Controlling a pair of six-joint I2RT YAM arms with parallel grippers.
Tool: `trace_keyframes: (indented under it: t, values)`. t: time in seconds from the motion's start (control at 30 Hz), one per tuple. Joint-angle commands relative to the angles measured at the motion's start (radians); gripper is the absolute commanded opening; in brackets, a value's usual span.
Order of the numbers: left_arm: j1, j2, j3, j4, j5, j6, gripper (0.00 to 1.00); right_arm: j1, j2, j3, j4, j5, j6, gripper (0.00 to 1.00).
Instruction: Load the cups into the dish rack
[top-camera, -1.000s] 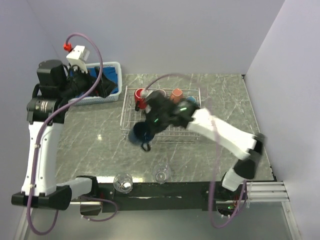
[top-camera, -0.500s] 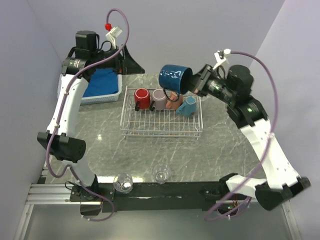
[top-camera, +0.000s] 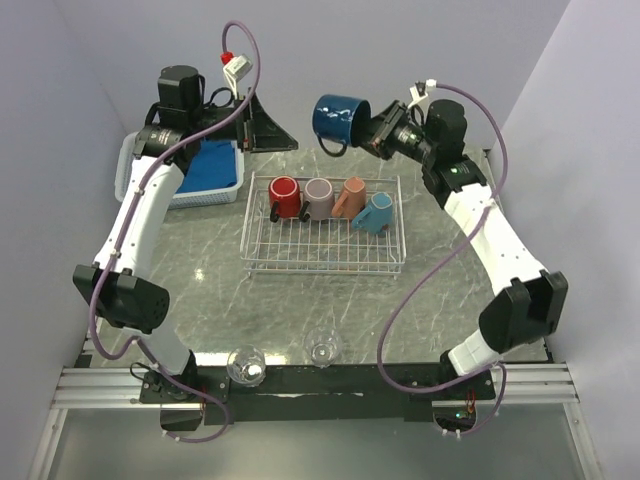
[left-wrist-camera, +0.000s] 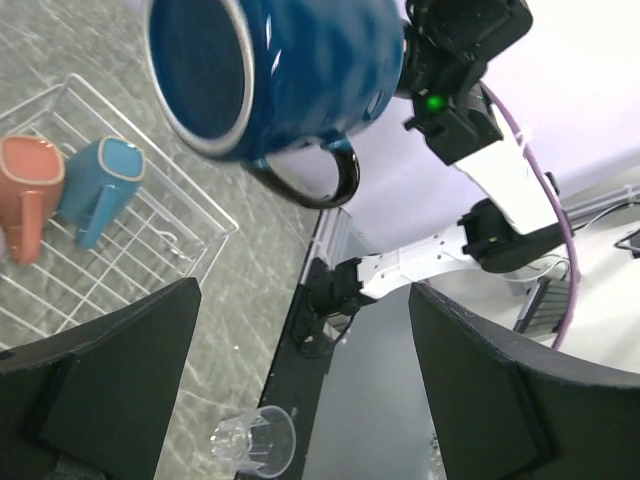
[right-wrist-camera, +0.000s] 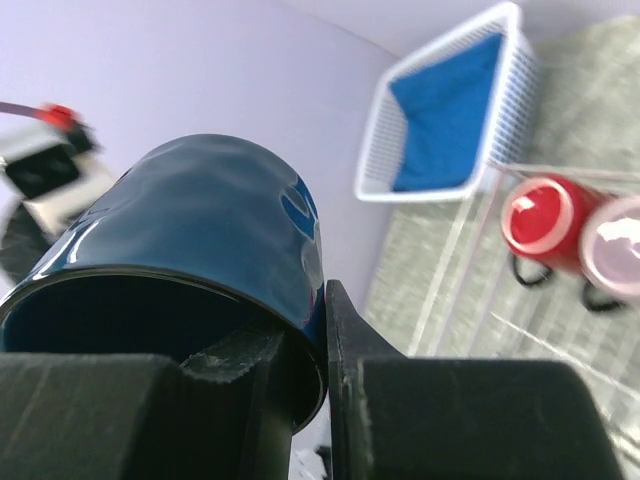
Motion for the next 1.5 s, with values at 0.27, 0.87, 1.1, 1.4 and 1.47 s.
trace_keyframes:
  t: [0.27, 0.87, 1.1, 1.4, 1.47]
  values:
    - [-0.034, 0.045, -0.043, 0.388, 0.041, -0.352, 0.9, 0.026, 0.079, -0.007, 0.592, -0.065, 0.207, 0.0]
    - [-0.103, 0.115, -0.029, 0.646, 0.012, -0.601, 0.79, 0.096, 0.2, 0.03, 0.595, -0.074, 0.165, 0.0]
    - [-0.103, 0.102, -0.078, 0.833, 0.038, -0.762, 0.51, 0.096, 0.235, 0.018, 0.597, -0.057, 0.15, 0.0]
    - [-0.114, 0.1, -0.089, 0.883, 0.055, -0.808, 0.59, 0.116, 0.31, 0.079, 0.601, -0.047, 0.151, 0.0]
    - [-0.114, 0.099, -0.09, 0.884, 0.057, -0.808, 0.59, 0.124, 0.313, 0.085, 0.6, -0.047, 0.15, 0.0]
